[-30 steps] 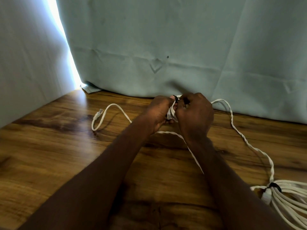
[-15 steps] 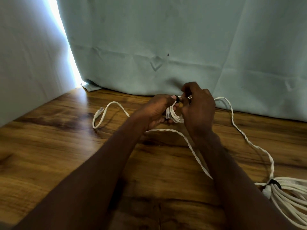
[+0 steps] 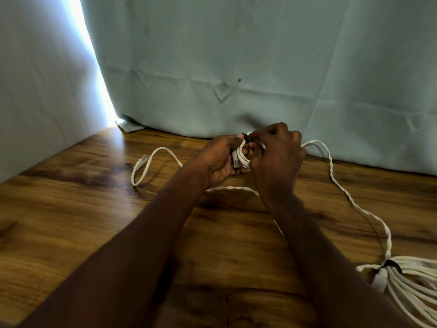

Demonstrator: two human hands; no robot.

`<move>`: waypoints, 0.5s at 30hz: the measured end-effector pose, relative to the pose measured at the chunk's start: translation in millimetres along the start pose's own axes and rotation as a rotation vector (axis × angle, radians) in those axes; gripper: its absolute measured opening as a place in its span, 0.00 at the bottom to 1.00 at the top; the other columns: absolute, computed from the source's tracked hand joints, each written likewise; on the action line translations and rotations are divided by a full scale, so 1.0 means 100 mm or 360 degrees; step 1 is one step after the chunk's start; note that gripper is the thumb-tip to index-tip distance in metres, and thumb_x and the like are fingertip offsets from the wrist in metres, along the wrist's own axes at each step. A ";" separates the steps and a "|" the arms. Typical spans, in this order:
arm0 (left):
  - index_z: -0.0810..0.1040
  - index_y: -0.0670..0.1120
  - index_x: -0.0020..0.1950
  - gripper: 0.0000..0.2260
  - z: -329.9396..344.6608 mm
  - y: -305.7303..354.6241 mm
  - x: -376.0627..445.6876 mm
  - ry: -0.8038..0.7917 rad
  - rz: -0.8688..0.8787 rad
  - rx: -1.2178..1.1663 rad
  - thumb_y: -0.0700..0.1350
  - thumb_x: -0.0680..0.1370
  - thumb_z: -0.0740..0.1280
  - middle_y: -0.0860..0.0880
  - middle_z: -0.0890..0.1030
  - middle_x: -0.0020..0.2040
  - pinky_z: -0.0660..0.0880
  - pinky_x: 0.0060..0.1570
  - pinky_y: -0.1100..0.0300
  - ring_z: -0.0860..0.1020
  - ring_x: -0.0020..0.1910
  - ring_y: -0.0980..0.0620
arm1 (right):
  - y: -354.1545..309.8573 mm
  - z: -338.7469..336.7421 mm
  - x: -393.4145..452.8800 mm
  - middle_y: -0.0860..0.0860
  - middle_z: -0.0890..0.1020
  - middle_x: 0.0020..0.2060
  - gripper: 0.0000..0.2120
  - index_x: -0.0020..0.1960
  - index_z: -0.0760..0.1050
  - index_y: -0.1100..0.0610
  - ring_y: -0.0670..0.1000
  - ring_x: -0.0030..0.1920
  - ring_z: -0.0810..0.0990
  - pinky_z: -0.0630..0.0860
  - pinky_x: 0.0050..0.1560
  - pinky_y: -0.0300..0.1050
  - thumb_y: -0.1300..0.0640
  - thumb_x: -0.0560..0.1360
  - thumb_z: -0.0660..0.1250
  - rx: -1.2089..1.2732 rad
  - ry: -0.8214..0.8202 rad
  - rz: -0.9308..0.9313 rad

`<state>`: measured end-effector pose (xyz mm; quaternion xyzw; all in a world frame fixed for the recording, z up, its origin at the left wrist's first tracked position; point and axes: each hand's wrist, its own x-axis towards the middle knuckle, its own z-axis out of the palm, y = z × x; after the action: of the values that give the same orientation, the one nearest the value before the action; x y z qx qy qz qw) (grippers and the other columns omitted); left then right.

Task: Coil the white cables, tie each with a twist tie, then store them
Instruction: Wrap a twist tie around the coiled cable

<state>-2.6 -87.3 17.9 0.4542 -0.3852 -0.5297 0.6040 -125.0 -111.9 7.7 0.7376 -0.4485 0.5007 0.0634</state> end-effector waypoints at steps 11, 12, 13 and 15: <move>0.80 0.43 0.53 0.13 0.01 -0.04 0.03 -0.0033 -0.0023 -0.0096 0.46 0.87 0.57 0.46 0.79 0.43 0.74 0.48 0.51 0.78 0.40 0.47 | -0.03 -0.01 -0.02 0.51 0.75 0.57 0.07 0.52 0.83 0.48 0.56 0.60 0.72 0.73 0.56 0.59 0.52 0.74 0.72 0.0072 0.0113 0.0248; 0.80 0.43 0.53 0.13 0.01 -0.04 0.03 -0.0033 -0.0014 -0.0101 0.46 0.87 0.57 0.46 0.79 0.43 0.74 0.49 0.50 0.78 0.40 0.47 | -0.03 -0.01 -0.02 0.51 0.75 0.58 0.07 0.52 0.83 0.49 0.56 0.61 0.72 0.73 0.57 0.59 0.52 0.75 0.71 0.0062 0.0111 0.0239; 0.80 0.43 0.53 0.13 0.01 -0.04 0.03 -0.0038 -0.0010 -0.0107 0.46 0.87 0.57 0.46 0.79 0.42 0.74 0.49 0.50 0.78 0.40 0.47 | -0.02 -0.01 -0.02 0.51 0.75 0.58 0.08 0.53 0.83 0.49 0.57 0.61 0.72 0.74 0.57 0.60 0.52 0.74 0.71 0.0064 0.0113 0.0243; 0.80 0.44 0.53 0.13 0.02 -0.05 0.04 -0.0061 -0.0007 -0.0133 0.45 0.87 0.57 0.46 0.79 0.42 0.75 0.49 0.50 0.78 0.41 0.48 | -0.02 0.00 -0.02 0.51 0.75 0.60 0.08 0.53 0.83 0.49 0.57 0.62 0.72 0.74 0.58 0.61 0.51 0.74 0.71 0.0092 0.0109 0.0271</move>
<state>-5.1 -91.4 13.7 0.4190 -0.3733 -0.5553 0.6138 -123.8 -109.4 6.4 0.6809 -0.4925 0.5418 0.0146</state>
